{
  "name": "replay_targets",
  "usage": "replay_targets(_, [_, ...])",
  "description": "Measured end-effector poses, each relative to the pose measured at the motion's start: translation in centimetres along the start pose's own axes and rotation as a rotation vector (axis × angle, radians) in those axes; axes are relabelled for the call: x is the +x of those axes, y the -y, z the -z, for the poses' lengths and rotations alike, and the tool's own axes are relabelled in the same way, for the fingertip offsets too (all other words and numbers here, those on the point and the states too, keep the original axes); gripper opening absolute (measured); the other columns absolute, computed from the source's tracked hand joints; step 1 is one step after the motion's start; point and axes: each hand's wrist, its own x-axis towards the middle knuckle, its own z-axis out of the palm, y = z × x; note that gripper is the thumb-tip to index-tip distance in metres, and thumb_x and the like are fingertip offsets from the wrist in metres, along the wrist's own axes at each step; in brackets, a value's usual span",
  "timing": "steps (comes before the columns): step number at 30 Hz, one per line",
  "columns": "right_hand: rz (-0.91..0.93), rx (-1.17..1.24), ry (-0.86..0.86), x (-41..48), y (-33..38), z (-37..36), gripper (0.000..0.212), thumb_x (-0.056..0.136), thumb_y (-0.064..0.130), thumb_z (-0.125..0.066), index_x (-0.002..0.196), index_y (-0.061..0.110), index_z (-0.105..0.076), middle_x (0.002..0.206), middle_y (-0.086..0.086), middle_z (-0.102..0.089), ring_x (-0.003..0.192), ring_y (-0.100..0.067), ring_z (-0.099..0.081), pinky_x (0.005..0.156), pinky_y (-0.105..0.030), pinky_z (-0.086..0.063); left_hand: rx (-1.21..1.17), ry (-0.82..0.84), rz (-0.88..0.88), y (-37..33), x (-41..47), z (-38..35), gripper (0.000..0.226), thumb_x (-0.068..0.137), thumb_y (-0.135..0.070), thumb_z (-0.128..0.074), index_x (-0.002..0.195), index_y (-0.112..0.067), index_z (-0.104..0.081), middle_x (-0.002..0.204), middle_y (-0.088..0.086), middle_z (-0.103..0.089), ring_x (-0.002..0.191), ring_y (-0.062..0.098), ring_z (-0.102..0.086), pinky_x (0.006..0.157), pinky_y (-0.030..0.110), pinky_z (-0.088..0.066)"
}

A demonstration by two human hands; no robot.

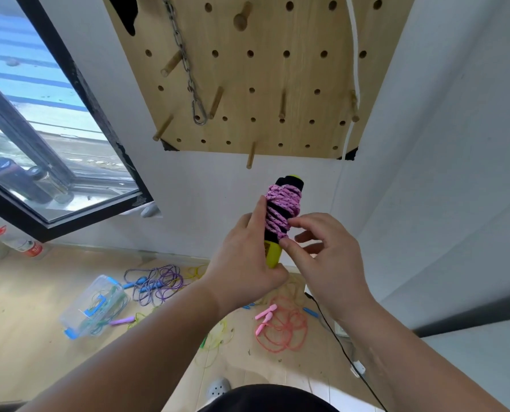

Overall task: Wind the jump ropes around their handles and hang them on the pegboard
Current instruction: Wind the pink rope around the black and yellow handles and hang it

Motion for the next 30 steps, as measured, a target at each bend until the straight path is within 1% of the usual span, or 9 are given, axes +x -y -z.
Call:
replay_targets(4, [0.015,0.023,-0.053,-0.1,-0.3,-0.9,0.025,0.088,0.018,-0.076,0.112,0.023,-0.073,0.109,0.014,-0.066,0.094,-0.006,-0.065,0.073,-0.012,-0.051,0.148,-0.022,0.004,-0.6,-0.1,0.0,0.118,0.073,-0.033,-0.073,0.16,-0.023,0.006,0.133,0.0,-0.045,0.115,0.018,-0.049,0.096,0.033,-0.049])
replay_targets(8, [-0.02,0.068,-0.018,-0.1,-0.1,-1.0,0.018,0.087,0.017,-0.078,0.103,0.023,-0.073,0.1,0.015,-0.066,0.091,-0.006,-0.063,0.071,-0.012,-0.049,0.201,0.022,0.021,-0.4,-0.4,0.1,0.117,0.072,-0.034,-0.07,0.16,-0.021,0.006,0.13,0.001,-0.047,0.114,0.019,-0.05,0.095,0.033,-0.049])
replay_targets(10, [-0.043,0.041,0.049,0.1,-0.3,-0.7,0.014,0.085,0.019,-0.079,0.094,0.024,-0.069,0.094,0.014,-0.065,0.089,-0.007,-0.061,0.069,-0.015,-0.048,0.194,0.052,0.03,0.0,-0.6,0.2,0.116,0.07,-0.033,-0.069,0.161,-0.021,0.001,0.127,0.0,-0.049,0.112,0.018,-0.05,0.092,0.031,-0.049])
replay_targets(12, [-0.054,0.031,0.108,0.4,-0.4,-0.4,0.015,0.085,0.019,-0.078,0.091,0.026,-0.066,0.092,0.012,-0.063,0.087,-0.008,-0.061,0.067,-0.017,-0.048,0.147,0.058,0.04,0.3,-0.5,0.4,0.112,0.068,-0.032,-0.07,0.16,-0.024,-0.008,0.118,-0.003,-0.052,0.104,0.016,-0.05,0.081,0.027,-0.047])
replay_targets(16, [0.071,-0.019,0.043,0.0,-0.3,-0.8,0.012,0.087,0.015,-0.076,0.09,0.024,-0.068,0.088,0.012,-0.064,0.082,-0.011,-0.063,0.067,-0.019,-0.049,0.03,-0.007,0.047,0.3,-0.2,0.3,0.095,0.062,-0.034,-0.068,0.148,-0.023,-0.031,0.101,-0.007,-0.056,0.09,0.013,-0.051,0.066,0.022,-0.038])
replay_targets(19, [0.157,-0.039,-0.019,-0.7,-0.7,-1.4,0.01,0.088,0.01,-0.075,0.092,0.019,-0.075,0.088,0.012,-0.067,0.082,-0.008,-0.064,0.07,-0.015,-0.049,0.153,-0.067,0.034,-0.1,-0.5,0.1,0.098,0.065,-0.038,-0.067,0.151,-0.021,-0.023,0.104,-0.007,-0.054,0.092,0.014,-0.053,0.072,0.025,-0.044])
replay_targets(22, [0.078,0.017,-0.05,-1.1,-0.8,-1.6,0.014,0.089,0.011,-0.075,0.098,0.022,-0.075,0.092,0.015,-0.069,0.086,-0.007,-0.067,0.073,-0.015,-0.052,0.239,-0.082,0.04,-0.4,-0.8,-0.3,0.108,0.069,-0.038,-0.065,0.158,-0.021,-0.006,0.115,-0.004,-0.051,0.101,0.018,-0.054,0.085,0.029,-0.05])
replay_targets(25, [0.004,0.07,-0.041,-1.1,-0.8,-1.7,0.021,0.089,0.017,-0.076,0.108,0.026,-0.074,0.097,0.016,-0.069,0.09,-0.009,-0.068,0.075,-0.02,-0.055,0.236,-0.068,0.062,-0.5,-0.9,-0.3,0.109,0.068,-0.037,-0.064,0.158,-0.019,-0.005,0.117,-0.001,-0.051,0.104,0.019,-0.054,0.087,0.03,-0.05])
replay_targets(30, [0.202,-0.115,-0.012,-0.7,-1.6,-1.9,0.018,0.09,0.01,-0.074,0.106,0.019,-0.078,0.098,0.013,-0.066,0.089,-0.004,-0.064,0.077,-0.021,-0.053,0.27,-0.035,0.099,-0.2,-1.3,-0.5,0.108,0.072,-0.036,-0.064,0.159,-0.018,-0.003,0.119,0.0,-0.051,0.105,0.02,-0.055,0.087,0.03,-0.05])
